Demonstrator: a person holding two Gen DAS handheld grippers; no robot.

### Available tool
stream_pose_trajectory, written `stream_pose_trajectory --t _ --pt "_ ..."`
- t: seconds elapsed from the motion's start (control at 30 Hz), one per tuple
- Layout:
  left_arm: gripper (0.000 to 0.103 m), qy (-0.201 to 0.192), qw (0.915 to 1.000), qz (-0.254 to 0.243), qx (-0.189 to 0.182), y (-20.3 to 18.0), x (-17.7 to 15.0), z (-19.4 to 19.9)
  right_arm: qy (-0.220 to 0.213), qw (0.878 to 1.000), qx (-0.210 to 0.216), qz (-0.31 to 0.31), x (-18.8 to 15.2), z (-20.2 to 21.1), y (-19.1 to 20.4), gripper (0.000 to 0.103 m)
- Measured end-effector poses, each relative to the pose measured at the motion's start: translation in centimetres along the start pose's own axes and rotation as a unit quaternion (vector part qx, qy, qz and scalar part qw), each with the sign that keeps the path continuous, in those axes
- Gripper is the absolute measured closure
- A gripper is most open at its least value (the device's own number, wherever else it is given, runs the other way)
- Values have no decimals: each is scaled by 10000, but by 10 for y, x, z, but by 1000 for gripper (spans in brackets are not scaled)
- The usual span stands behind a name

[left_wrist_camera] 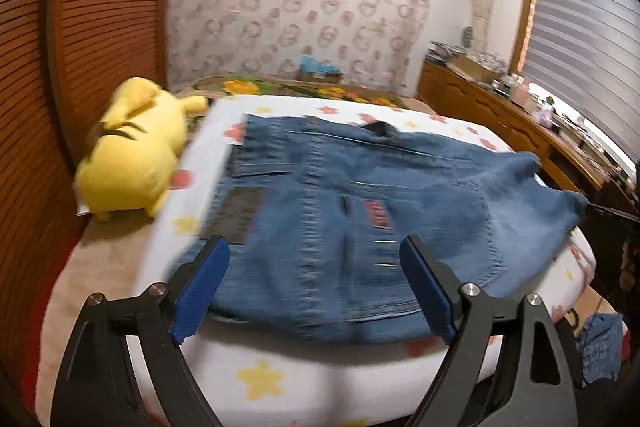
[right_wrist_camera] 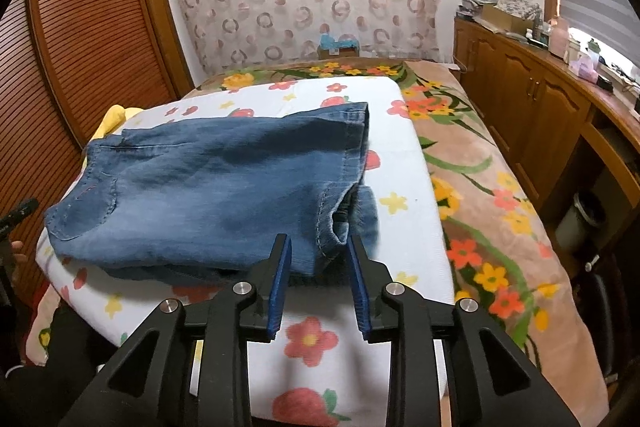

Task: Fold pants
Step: 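Grasp the leg hem with the right tool and lift it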

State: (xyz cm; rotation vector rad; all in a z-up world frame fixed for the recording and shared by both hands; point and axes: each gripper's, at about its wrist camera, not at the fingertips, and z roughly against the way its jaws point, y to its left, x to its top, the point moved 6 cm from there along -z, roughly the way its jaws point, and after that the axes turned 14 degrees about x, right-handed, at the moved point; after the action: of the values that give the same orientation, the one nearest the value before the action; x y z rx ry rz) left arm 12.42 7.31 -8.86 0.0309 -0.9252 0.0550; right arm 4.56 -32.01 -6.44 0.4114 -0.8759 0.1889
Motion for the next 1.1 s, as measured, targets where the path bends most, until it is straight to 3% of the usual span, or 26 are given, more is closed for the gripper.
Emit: stream_pose_trajectory --t 0.27,0.5,0.6,0.63,0.67,0.7,1.1 --pt "16 193 9977 -345 -547 -56 -1 -12 24 10000 -61 12 -1 -5 3 72" --pt "16 334 9952 -459 -795 -78 -9 -20 128 9998 -121 -116 0 -13 -8 72" --pt "16 424 9952 -491 -732 -81 -15 -26 158 9998 -68 -137 -1 -16 -9 72" --pt "16 452 9951 -477 -735 -80 -16 -28 177 9997 -50 -137 -1 -17 -9 73" --pt "16 477 9951 -459 -741 -81 -18 -29 188 9997 -30 -126 -1 -18 -8 87" --pt "16 512 9949 -433 -747 -82 -21 -30 208 9997 -18 -88 -1 -19 -7 94" --pt "15 508 9954 -598 -544 -92 -30 -36 63 9991 192 362 22 -11 25 98"
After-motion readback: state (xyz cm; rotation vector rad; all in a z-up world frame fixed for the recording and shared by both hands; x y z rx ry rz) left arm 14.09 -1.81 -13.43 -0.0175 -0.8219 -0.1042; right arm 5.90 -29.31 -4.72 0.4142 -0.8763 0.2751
